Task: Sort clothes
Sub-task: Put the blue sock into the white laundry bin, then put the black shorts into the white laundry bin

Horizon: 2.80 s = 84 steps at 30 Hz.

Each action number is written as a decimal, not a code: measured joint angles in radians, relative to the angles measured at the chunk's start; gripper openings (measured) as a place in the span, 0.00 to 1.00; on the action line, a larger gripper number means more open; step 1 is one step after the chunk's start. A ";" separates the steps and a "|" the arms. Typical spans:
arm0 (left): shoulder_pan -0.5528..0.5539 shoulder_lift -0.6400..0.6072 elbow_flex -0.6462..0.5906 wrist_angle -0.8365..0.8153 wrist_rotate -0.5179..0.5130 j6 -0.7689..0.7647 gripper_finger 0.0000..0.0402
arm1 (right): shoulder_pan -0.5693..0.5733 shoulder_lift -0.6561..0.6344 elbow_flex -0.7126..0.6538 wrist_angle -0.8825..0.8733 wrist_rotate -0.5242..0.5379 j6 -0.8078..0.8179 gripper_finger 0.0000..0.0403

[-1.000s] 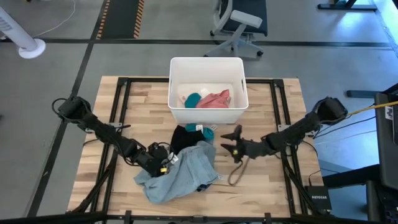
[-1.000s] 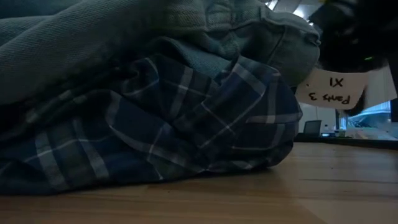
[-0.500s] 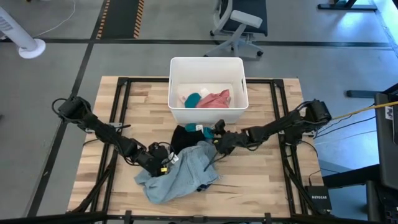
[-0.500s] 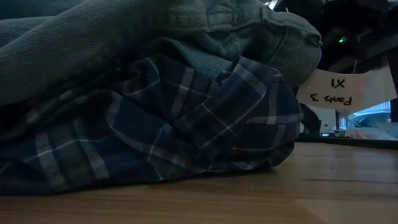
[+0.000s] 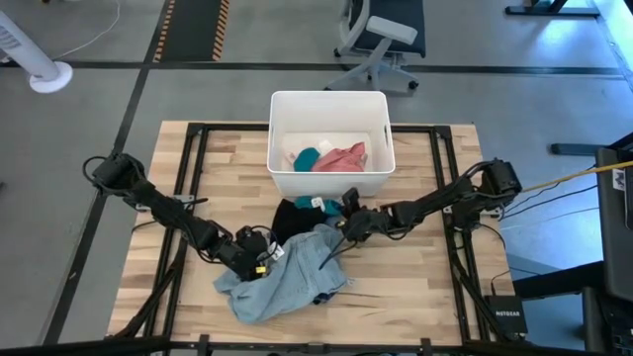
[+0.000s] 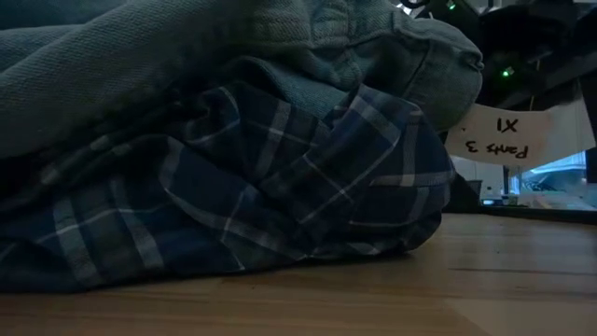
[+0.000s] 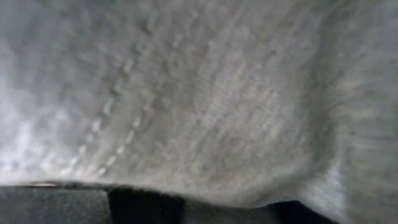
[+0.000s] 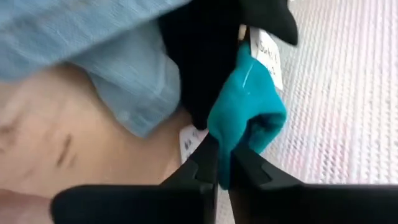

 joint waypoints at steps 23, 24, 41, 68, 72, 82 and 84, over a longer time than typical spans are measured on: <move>0.000 0.000 0.000 0.003 -0.024 -0.016 0.48 | 0.110 -0.421 0.175 -0.233 0.134 -0.150 0.05; 0.000 0.000 0.000 0.003 -0.024 -0.016 0.48 | 0.110 -0.427 0.202 -0.247 0.142 -0.158 0.05; 0.000 0.001 0.000 0.022 -0.025 -0.003 0.48 | -0.121 -0.429 0.452 -0.276 0.297 -0.412 0.08; 0.001 0.000 0.000 0.025 -0.023 -0.005 0.48 | -0.330 -0.403 0.509 -0.782 -0.020 -0.034 0.58; 0.001 0.000 0.000 0.025 -0.026 -0.005 0.48 | -0.269 -0.400 0.507 -0.797 -0.212 0.008 0.58; 0.001 0.001 0.000 0.042 -0.037 -0.004 0.48 | -0.031 -0.260 0.508 -0.719 -0.290 -0.047 0.58; 0.001 0.001 0.000 0.042 -0.037 -0.004 0.48 | -0.003 -0.214 0.507 -0.713 -0.290 -0.048 0.58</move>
